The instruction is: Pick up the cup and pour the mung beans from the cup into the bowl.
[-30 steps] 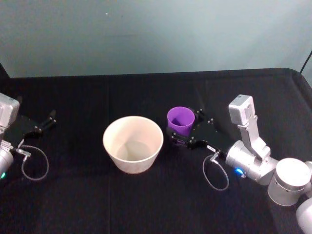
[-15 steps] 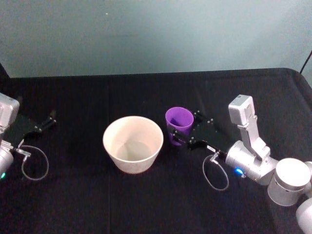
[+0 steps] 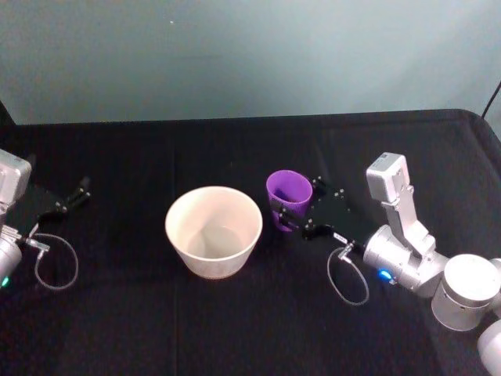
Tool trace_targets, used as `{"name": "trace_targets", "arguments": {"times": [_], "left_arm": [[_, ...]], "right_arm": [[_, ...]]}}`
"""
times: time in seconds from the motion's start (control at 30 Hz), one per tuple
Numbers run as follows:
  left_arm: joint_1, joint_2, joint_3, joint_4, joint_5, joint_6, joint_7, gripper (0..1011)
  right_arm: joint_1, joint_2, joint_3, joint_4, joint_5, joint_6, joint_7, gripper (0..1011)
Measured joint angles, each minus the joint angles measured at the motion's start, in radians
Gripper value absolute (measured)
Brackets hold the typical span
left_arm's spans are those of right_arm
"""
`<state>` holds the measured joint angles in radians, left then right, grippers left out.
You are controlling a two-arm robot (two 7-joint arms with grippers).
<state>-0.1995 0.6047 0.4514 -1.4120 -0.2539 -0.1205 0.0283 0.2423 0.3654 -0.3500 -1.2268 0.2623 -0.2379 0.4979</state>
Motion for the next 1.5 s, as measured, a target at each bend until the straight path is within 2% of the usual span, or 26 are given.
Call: {"name": "trace_targets", "arguments": {"times": [0.23,0.33,0.37,0.47,0.57,0.8,0.93,1.07,1.13,1.5], "left_arm": [[0.000,0.000,0.000,0.000,0.000,0.000,0.000,1000],[0.000,0.000,0.000,0.000,0.000,0.000,0.000,1000],[0.000,0.000,0.000,0.000,0.000,0.000,0.000,1000],[0.000,0.000,0.000,0.000,0.000,0.000,0.000,1000],[0.000,0.000,0.000,0.000,0.000,0.000,0.000,1000],[0.000,0.000,0.000,0.000,0.000,0.000,0.000,1000],[0.000,0.000,0.000,0.000,0.000,0.000,0.000,1000],[0.000,0.000,0.000,0.000,0.000,0.000,0.000,1000],[0.000,0.000,0.000,0.000,0.000,0.000,0.000,1000],[0.000,0.000,0.000,0.000,0.000,0.000,0.000,1000]], "right_arm": [[-0.016,0.022,0.015,-0.066,0.005,0.043,-0.001,732],[-0.028,0.044,0.030,-0.136,0.018,0.085,-0.003,733],[-0.036,0.061,0.040,-0.190,0.033,0.120,-0.003,732],[-0.041,0.073,0.046,-0.227,0.043,0.144,-0.002,732],[-0.046,0.107,0.060,-0.323,0.067,0.210,0.000,732],[-0.024,0.151,0.078,-0.448,0.111,0.313,-0.008,732],[-0.008,0.163,0.079,-0.478,0.128,0.348,-0.014,732],[0.016,0.173,0.078,-0.494,0.171,0.412,-0.017,733],[0.020,0.176,0.075,-0.494,0.180,0.425,-0.017,733],[0.020,0.175,0.074,-0.494,0.178,0.422,-0.019,733]]}}
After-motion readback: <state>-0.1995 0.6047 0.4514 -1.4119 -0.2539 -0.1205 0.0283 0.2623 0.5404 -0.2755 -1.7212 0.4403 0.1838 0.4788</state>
